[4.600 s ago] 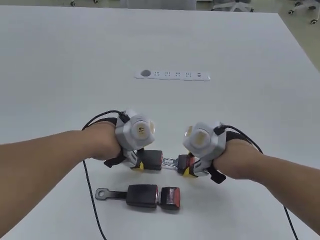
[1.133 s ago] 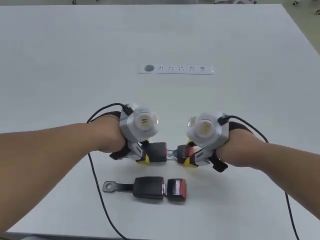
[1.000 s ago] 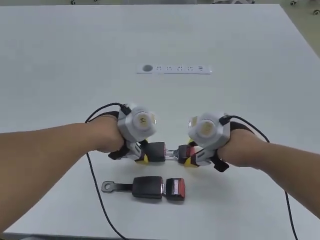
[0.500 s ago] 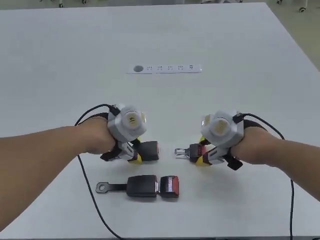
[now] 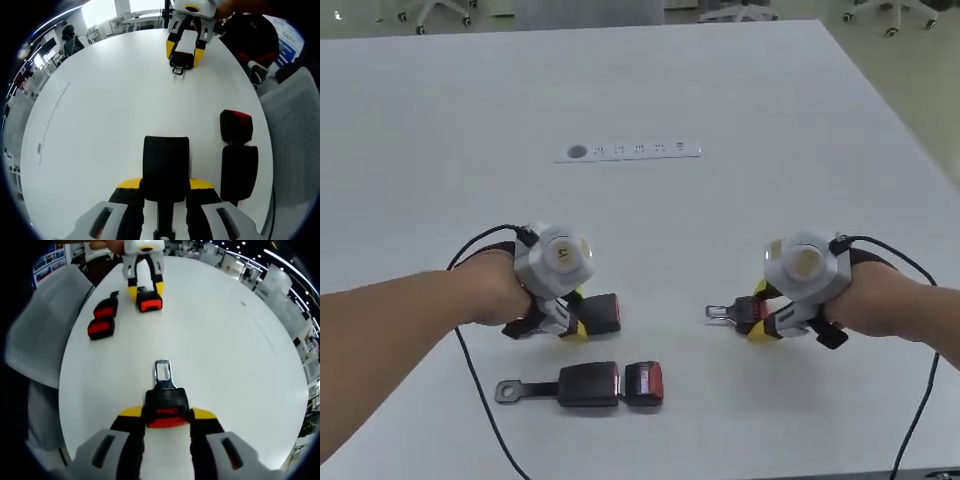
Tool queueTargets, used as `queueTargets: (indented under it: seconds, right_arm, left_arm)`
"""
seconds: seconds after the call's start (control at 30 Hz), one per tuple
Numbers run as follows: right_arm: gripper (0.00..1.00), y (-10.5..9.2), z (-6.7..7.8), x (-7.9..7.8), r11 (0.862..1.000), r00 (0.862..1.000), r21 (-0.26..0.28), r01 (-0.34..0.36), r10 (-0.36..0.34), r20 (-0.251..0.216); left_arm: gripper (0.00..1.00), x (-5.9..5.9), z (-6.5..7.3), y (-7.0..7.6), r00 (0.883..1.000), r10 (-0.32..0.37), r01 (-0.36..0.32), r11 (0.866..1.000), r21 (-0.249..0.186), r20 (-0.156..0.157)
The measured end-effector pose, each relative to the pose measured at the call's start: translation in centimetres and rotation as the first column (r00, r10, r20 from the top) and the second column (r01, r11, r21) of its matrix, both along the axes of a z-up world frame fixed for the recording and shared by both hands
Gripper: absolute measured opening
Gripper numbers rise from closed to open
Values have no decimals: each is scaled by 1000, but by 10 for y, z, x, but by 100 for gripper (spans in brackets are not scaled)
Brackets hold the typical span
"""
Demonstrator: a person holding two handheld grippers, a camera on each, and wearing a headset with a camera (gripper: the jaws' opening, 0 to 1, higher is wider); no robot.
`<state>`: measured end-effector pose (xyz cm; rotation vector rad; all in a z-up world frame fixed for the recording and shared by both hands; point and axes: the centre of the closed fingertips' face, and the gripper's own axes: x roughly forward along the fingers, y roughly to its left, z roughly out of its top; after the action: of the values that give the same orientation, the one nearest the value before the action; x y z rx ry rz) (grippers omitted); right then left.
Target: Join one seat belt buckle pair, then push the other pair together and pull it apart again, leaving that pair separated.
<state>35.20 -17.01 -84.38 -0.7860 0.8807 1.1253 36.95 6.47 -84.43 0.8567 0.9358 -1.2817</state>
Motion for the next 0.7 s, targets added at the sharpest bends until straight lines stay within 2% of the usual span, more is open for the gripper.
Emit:
queueTargets:
  seconds: [0.27, 0.43, 0.53, 0.7]
  right_arm:
    - [34, -21, -1, -1, 1000, 1000, -17, 26, -26, -6]
    - [35, -18, 1, -1, 999, 1000, -31, 20, -20, -2]
    - [35, -17, 1, -1, 998, 1000, -59, 7, -6, 14]
    - [37, -19, 2, 0, 998, 999, -60, 28, -26, 26]
  left_arm:
    - [32, 0, 0, -1, 1000, -4, 4, 1000, 26, 0]
    - [33, -1, 0, 0, 1000, -8, 7, 999, 34, 2]
    - [33, -1, 0, -1, 1000, -11, 11, 999, 45, 3]
    - [33, -1, 0, -1, 1000, -9, 8, 998, 56, 9]
